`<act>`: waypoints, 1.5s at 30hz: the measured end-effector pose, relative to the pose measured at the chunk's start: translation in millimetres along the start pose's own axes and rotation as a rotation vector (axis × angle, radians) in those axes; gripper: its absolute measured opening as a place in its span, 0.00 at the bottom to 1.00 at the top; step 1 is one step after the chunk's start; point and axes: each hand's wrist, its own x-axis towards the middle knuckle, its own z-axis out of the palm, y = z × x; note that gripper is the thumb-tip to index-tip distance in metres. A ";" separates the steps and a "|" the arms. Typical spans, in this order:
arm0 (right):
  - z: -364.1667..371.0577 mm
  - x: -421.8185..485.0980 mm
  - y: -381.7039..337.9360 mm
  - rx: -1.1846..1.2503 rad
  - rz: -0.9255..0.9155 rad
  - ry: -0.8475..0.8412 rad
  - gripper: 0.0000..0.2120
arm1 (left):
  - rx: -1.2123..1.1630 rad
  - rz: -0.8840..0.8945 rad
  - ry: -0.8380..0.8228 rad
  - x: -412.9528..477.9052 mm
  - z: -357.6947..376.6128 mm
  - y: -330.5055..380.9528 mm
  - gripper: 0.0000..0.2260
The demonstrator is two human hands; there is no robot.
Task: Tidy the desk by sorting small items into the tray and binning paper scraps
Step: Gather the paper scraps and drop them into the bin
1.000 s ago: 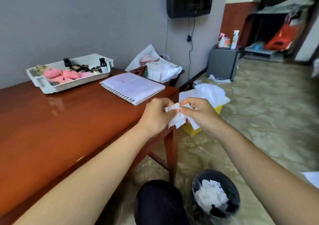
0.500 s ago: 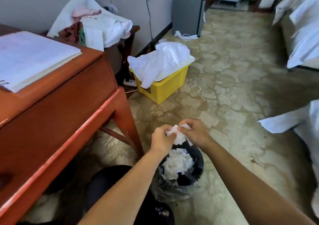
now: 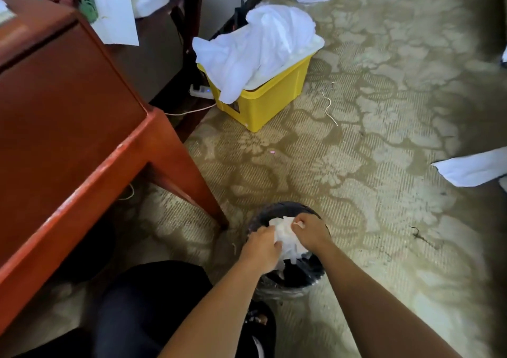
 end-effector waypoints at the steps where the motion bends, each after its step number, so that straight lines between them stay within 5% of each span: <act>1: 2.0 2.4 1.0 -0.045 0.018 -0.052 0.13 | 0.042 0.028 -0.001 0.0 -0.1 -1.9 0.21; 6: -8.4 1.3 -14.4 -0.132 -0.023 -0.171 0.22 | 0.144 0.104 0.009 -10.9 -19.0 -3.7 0.18; 10: -34.7 -9.9 -40.1 -0.158 -0.115 -0.143 0.11 | 0.155 0.087 -0.005 -28.0 -47.2 0.0 0.19; 16: -64.9 -51.9 -103.4 -0.439 -0.283 -0.157 0.08 | 0.169 0.058 0.012 -72.4 -101.1 -6.6 0.24; 26: -105.6 -159.7 -243.1 -0.711 -0.575 0.022 0.16 | 0.327 0.085 0.252 -225.9 -219.3 -15.8 0.25; 29: -110.4 -199.3 -287.6 -0.721 -0.669 0.089 0.09 | 0.304 0.074 0.386 -282.1 -256.6 -25.3 0.22; 33: -100.2 -251.1 -338.6 -0.747 -0.814 0.184 0.20 | 0.258 0.076 0.562 -350.0 -285.3 -42.2 0.21; 45: 25.1 -386.2 -460.6 -0.827 -1.157 0.117 0.20 | 0.173 -0.290 0.775 -502.2 -286.2 -175.0 0.24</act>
